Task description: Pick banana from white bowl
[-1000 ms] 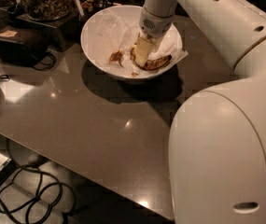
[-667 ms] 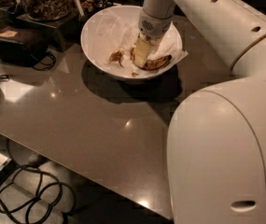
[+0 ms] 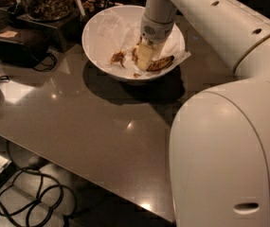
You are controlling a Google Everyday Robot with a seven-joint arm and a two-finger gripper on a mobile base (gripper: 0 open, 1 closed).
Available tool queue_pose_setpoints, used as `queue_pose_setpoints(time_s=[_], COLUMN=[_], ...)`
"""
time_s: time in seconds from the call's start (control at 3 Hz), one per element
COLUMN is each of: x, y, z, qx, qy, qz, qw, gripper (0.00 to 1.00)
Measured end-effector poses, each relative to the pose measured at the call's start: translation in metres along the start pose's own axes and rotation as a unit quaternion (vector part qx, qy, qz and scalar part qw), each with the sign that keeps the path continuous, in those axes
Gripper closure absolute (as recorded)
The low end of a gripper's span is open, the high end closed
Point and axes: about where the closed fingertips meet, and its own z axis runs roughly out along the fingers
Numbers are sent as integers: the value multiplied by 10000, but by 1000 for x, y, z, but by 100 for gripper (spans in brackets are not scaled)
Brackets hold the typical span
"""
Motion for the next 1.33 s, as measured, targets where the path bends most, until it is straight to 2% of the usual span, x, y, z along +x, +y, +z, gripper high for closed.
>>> queue_pose_setpoints(time_s=[1.0, 1.33], x=[4, 4], y=[-2, 1], z=[20, 23], qx=[-60, 4], qy=[167, 151], qz=[53, 23], qw=[9998, 9999], gripper=[44, 63])
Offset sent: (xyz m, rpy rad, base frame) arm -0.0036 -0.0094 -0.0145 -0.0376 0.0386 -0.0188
